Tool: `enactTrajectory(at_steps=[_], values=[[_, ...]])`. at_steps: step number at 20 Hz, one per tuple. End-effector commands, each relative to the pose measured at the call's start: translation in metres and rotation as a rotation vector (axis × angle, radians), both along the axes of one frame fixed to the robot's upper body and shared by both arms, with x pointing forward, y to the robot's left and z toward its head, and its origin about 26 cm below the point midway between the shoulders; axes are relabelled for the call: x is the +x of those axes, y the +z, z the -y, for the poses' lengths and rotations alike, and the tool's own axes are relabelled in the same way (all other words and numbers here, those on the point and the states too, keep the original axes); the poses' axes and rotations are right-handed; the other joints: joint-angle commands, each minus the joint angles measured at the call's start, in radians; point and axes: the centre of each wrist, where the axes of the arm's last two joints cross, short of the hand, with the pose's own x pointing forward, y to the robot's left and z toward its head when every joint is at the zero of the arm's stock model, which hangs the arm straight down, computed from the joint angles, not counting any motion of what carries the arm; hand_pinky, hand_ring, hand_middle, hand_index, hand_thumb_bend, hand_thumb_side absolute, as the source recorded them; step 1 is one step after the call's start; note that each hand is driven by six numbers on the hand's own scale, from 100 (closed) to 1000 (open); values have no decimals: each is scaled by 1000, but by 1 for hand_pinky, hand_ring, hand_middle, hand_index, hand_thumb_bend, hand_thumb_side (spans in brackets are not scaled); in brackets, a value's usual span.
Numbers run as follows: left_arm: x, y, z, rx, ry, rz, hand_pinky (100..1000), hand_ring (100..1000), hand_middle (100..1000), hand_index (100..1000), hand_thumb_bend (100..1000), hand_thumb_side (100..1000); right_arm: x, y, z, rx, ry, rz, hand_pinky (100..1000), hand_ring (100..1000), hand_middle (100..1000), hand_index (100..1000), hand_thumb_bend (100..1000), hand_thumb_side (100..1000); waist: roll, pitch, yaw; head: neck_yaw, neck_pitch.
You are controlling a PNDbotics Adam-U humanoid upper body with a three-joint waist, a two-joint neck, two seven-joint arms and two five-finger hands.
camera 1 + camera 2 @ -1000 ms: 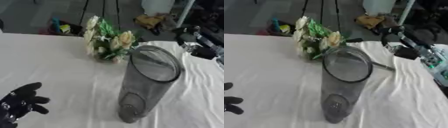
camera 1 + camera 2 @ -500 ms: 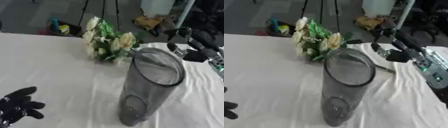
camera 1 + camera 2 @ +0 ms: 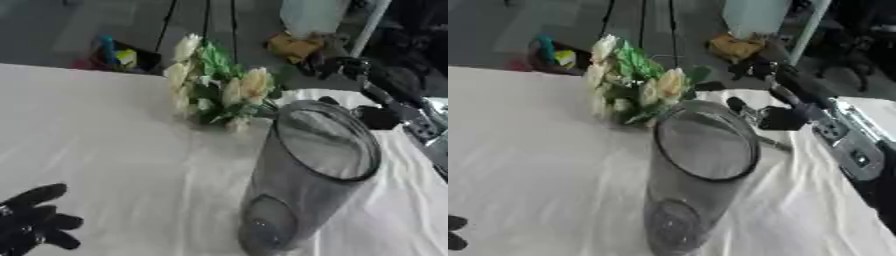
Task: Arrange flowers into the vase.
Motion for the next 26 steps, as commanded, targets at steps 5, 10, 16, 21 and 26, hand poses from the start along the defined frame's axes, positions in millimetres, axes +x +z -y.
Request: enactTrajectory(at_steps=[5, 10, 16, 21, 26], values=[[-3, 5, 4, -1, -16, 20, 609, 731, 873, 848, 182, 1000, -2, 13, 0, -43, -33, 23, 884, 1000, 817, 982, 353, 931, -17, 1, 5, -7, -16], [-3, 5, 5, -5, -13, 15, 607, 730, 872, 846, 184, 1000, 1, 12, -3, -43, -55, -1, 923, 1000, 835, 988, 371, 933, -22, 8, 9, -10, -19], [-3, 6, 5, -4, -11, 13, 607, 730, 873, 844, 184, 1000, 2, 11, -5, -45, -73, -32, 902, 1000, 823, 989, 373, 953, -25, 14, 12, -11, -23], [-3, 6, 6, -5, -12, 15, 607, 731, 873, 844, 184, 1000, 4, 10, -8, -51, -88, -55, 871, 949, 807, 981, 372, 964, -27, 19, 18, -14, -25], [-3, 6, 6, -1, -11, 13, 608, 732, 874, 843, 184, 1000, 5, 10, -12, -52, -96, -67, 846, 888, 779, 966, 374, 963, -31, 23, 19, -12, -24]])
